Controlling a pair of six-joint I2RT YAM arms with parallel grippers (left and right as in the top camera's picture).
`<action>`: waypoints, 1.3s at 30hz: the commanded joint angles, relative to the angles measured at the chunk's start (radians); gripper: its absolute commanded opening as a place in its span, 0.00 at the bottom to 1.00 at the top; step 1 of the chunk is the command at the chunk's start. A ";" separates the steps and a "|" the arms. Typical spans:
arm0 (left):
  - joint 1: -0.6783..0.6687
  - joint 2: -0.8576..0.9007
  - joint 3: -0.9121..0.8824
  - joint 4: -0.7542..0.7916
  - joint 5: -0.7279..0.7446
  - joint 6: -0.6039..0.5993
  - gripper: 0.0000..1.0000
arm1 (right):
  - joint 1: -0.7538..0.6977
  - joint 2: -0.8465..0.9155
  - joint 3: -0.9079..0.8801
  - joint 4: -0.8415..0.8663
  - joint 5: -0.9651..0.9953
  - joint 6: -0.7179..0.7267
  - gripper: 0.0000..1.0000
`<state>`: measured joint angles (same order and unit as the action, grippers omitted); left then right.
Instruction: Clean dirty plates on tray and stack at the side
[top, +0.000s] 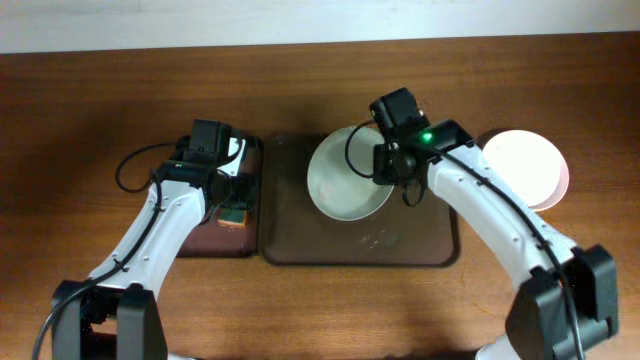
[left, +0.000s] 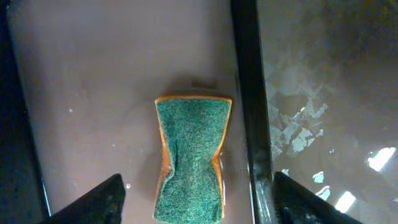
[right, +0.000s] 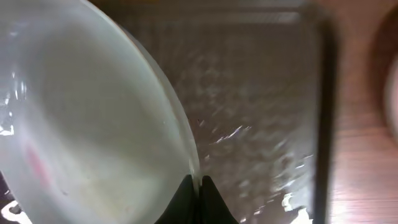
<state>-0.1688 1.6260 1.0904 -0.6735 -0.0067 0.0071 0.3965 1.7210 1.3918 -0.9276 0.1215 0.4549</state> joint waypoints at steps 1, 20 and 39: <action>0.006 0.005 -0.003 0.007 0.019 0.005 0.75 | -0.018 0.048 -0.067 0.049 -0.137 0.037 0.04; 0.005 0.036 0.078 -0.040 0.170 -0.003 0.00 | -0.017 0.195 -0.148 0.146 -0.151 0.036 0.04; 0.013 -0.295 0.078 0.138 0.028 -0.101 0.00 | -0.017 0.199 -0.149 0.146 -0.156 0.036 0.04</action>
<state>-0.1612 1.3628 1.1572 -0.5507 0.0330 -0.0772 0.3809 1.9022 1.2526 -0.7807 -0.0437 0.4900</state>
